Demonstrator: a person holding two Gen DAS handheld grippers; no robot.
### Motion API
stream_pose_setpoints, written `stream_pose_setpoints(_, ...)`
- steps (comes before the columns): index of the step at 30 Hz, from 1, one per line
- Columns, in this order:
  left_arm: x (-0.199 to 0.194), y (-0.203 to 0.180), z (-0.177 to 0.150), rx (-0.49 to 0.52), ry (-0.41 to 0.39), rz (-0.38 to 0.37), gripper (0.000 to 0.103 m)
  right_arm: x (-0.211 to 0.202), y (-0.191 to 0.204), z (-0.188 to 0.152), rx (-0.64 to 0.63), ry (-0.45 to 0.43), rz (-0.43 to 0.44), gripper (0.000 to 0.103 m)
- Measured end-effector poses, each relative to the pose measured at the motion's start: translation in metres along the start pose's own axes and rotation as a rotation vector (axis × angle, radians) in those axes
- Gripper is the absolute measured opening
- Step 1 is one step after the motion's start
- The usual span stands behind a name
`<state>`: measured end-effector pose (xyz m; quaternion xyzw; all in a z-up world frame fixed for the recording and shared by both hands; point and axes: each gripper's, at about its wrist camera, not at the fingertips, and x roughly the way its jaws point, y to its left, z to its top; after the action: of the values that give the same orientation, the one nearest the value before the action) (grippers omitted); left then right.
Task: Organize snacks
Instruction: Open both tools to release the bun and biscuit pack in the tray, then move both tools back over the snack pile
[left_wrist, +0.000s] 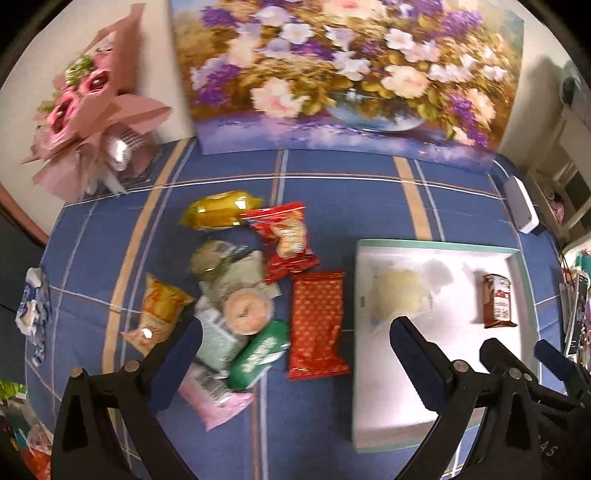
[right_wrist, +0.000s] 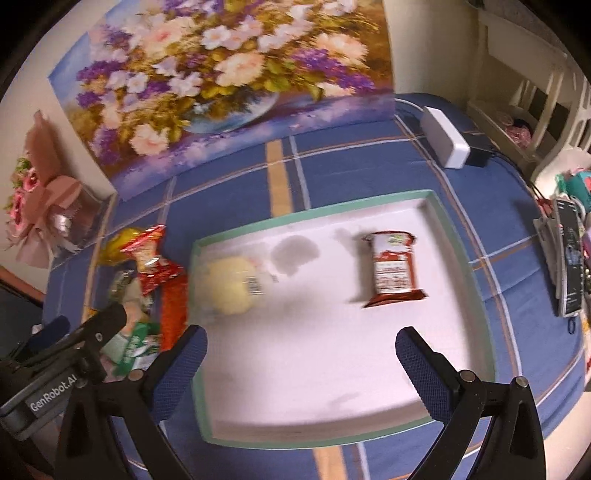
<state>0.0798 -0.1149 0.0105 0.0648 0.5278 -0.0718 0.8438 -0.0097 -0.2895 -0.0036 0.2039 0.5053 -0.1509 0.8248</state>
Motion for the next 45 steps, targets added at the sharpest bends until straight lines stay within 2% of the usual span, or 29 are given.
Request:
stream_pose_setpoints(3, -0.001, 0.015, -0.004, -0.005, -0.008, 0.037, 0.101, 0.001, 0.016, -0.004, -0.024, -0.003, -0.052, 0.103)
stream_pose_setpoints(5, -0.001, 0.024, -0.006, -0.014, -0.012, 0.058, 0.101, 0.001, 0.025, -0.007, -0.037, -0.012, -0.036, 0.103)
stream_pose_setpoints(9, 0.002, 0.052, -0.01, -0.065, -0.001, 0.077, 0.101, 0.004, 0.047, -0.014, -0.085, -0.023, -0.074, 0.103)
stream_pose_setpoints(15, 0.003, 0.097, -0.016, -0.135, 0.01, 0.107, 0.101, 0.007, 0.087, -0.021, -0.168, -0.036, -0.027, 0.103)
stream_pose_setpoints(21, 0.008, 0.142, -0.026, -0.204, 0.029, 0.132, 0.101, 0.02, 0.122, -0.027, -0.193, 0.007, 0.033, 0.103)
stream_pose_setpoints(27, 0.025, 0.174, -0.041, -0.326, 0.081, 0.084, 0.101, 0.04, 0.147, -0.035, -0.185, 0.077, 0.085, 0.103)
stream_pose_setpoints(38, 0.074, 0.185, -0.057, -0.452, 0.205, 0.001, 0.101, 0.078, 0.159, -0.05, -0.176, 0.177, 0.09, 0.097)
stream_pose_setpoints(45, 0.081, 0.195, -0.054, -0.491, 0.196, -0.022, 0.101, 0.083, 0.167, -0.049, -0.169, 0.176, 0.122, 0.088)
